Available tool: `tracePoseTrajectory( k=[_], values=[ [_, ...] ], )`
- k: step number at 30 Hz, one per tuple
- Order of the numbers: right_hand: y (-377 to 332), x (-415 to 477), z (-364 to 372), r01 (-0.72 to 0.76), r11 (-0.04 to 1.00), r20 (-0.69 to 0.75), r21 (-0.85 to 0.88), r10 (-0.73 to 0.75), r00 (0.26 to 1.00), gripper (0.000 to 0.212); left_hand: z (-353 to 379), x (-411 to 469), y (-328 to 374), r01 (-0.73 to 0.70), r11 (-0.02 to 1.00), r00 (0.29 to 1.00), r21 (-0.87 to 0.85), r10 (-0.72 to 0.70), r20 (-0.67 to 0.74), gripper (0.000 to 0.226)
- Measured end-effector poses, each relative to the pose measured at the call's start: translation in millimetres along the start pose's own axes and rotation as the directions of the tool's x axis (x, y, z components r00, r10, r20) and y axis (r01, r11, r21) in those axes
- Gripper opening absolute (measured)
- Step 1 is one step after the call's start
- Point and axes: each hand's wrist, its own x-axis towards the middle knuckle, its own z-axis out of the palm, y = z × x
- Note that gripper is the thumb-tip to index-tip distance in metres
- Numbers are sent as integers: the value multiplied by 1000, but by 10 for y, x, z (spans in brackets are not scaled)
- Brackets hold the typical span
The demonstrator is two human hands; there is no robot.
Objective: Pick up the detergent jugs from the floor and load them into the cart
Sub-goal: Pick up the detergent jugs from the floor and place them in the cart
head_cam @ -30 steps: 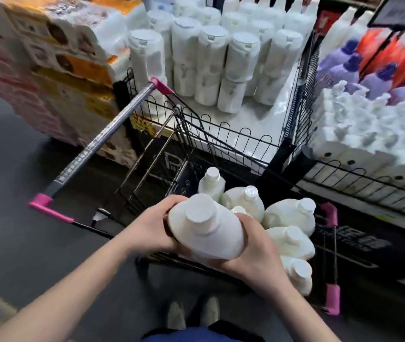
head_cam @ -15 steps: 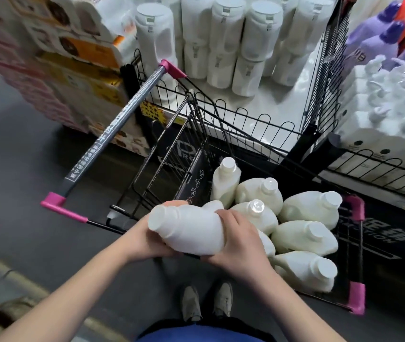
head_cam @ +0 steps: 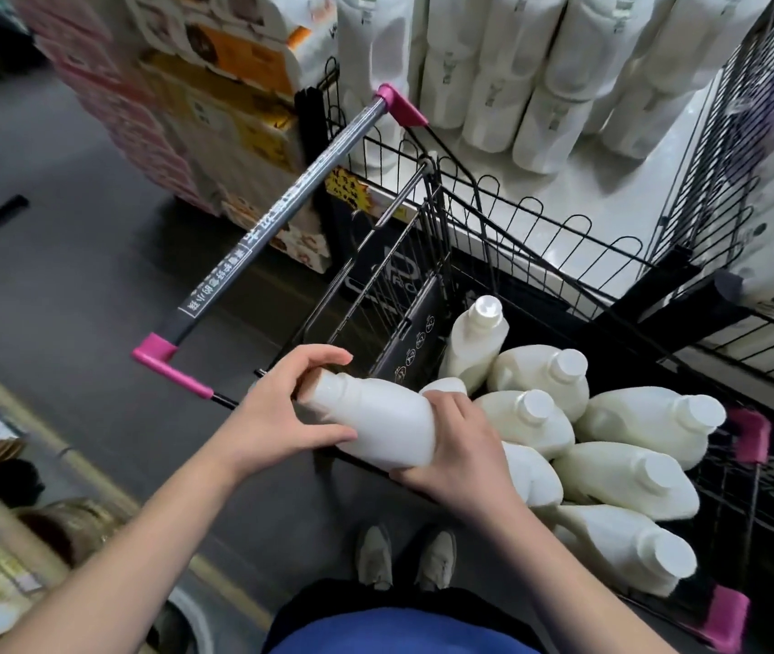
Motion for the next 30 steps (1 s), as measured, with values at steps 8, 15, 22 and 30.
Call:
tracePoseTrajectory(
  k=[8, 15, 22, 30],
  values=[
    [16, 92, 205, 16, 996, 48, -90, -12, 999, 86, -2, 91, 47, -16, 1000, 1000, 23, 16, 25, 78],
    [145, 92, -1, 45, 994, 89, 104, -54, 995, 92, 92, 159, 144, -12, 999, 999, 30, 11, 39, 78],
    [253, 2, -340, 57, 946, -50, 319, -43, 998, 75, 179, 188, 357, -33, 999, 996, 17, 31, 80, 77],
    [159, -84, -1024, 216, 887, -240, 409, -123, 963, 68, 226, 344, 879, -207, 978, 972, 6, 204, 117, 81]
  ],
)
